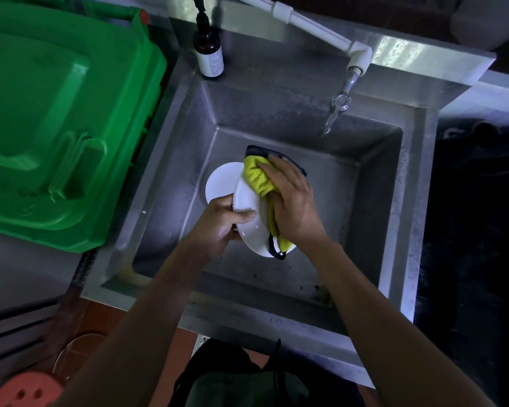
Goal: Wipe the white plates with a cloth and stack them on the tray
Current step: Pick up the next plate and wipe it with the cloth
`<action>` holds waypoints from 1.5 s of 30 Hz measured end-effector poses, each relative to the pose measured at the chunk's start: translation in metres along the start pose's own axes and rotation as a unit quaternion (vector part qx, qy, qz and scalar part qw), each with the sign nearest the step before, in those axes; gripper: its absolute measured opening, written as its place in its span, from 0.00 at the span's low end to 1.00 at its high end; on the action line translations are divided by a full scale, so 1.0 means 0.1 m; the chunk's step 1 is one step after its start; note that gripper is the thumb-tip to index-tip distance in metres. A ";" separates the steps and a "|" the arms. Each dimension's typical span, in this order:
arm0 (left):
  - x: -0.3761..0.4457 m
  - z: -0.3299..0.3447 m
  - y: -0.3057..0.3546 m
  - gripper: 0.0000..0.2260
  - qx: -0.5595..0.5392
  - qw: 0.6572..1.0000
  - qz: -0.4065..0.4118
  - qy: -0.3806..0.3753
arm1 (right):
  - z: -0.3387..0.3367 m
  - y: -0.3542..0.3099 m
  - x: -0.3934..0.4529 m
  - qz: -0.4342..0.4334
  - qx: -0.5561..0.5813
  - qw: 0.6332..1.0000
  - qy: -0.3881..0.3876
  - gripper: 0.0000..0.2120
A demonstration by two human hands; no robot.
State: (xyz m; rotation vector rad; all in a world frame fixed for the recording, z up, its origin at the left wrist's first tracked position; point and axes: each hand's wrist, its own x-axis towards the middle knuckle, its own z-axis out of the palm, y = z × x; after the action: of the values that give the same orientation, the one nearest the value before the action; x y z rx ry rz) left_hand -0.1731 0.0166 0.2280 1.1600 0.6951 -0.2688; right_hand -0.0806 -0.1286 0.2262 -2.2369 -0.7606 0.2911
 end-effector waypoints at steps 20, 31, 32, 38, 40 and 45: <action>-0.03 0.05 0.06 0.17 -0.094 0.993 0.005 0.076 | 0.21 0.04 -0.08 0.106 0.027 0.994 -0.014 0.28; 0.03 0.08 0.12 0.18 -0.187 0.976 0.010 0.112 | 0.27 -0.06 -0.28 0.071 0.039 0.996 -0.023 0.28; 0.04 0.10 0.12 0.18 -0.194 0.975 0.011 0.112 | 0.28 -0.07 -0.31 0.069 0.034 0.997 -0.014 0.28; 0.07 0.16 0.15 0.20 -0.258 0.958 0.003 0.127 | 0.36 -0.15 -0.49 0.040 -0.006 0.999 0.023 0.31; 0.10 0.15 0.16 0.20 -0.276 0.953 -0.004 0.122 | 0.37 -0.15 -0.54 0.036 -0.010 0.999 0.024 0.33; 0.08 0.15 0.13 0.21 -0.295 0.951 -0.002 0.086 | 0.33 -0.11 -0.61 0.048 -0.007 0.998 0.031 0.35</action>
State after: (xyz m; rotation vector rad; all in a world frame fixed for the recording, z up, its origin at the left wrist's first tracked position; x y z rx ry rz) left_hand -0.1543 0.0096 0.2364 0.6106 0.8576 0.0452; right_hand -0.1484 -0.1398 0.2096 -2.2883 -0.6261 0.2627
